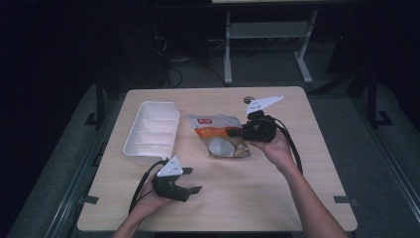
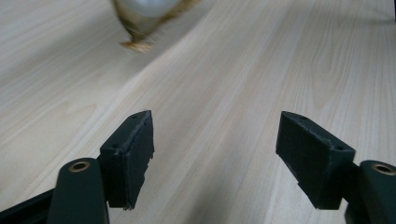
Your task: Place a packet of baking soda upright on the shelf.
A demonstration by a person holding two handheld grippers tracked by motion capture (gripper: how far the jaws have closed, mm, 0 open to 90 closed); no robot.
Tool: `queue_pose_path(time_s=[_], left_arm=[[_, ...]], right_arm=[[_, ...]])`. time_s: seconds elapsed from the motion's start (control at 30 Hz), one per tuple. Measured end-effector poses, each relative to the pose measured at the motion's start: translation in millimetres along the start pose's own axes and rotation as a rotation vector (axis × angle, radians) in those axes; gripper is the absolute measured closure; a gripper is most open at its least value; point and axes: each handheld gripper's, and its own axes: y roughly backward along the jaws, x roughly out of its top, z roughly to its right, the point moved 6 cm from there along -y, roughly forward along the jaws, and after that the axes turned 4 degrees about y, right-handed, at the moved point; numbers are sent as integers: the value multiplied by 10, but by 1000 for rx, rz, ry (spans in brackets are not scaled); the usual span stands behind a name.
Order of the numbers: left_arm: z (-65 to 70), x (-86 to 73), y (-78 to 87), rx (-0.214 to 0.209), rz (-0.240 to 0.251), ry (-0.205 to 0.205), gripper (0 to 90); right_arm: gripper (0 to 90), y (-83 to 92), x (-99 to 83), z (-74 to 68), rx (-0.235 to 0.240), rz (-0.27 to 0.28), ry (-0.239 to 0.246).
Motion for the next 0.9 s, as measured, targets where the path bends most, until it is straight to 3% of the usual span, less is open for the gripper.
queue_pose_path(time_s=[0.9], left_arm=[[14, -28, 21, -10, 8, -21, 254]], right_arm=[[895, -523, 706, -75, 66, 56, 13]])
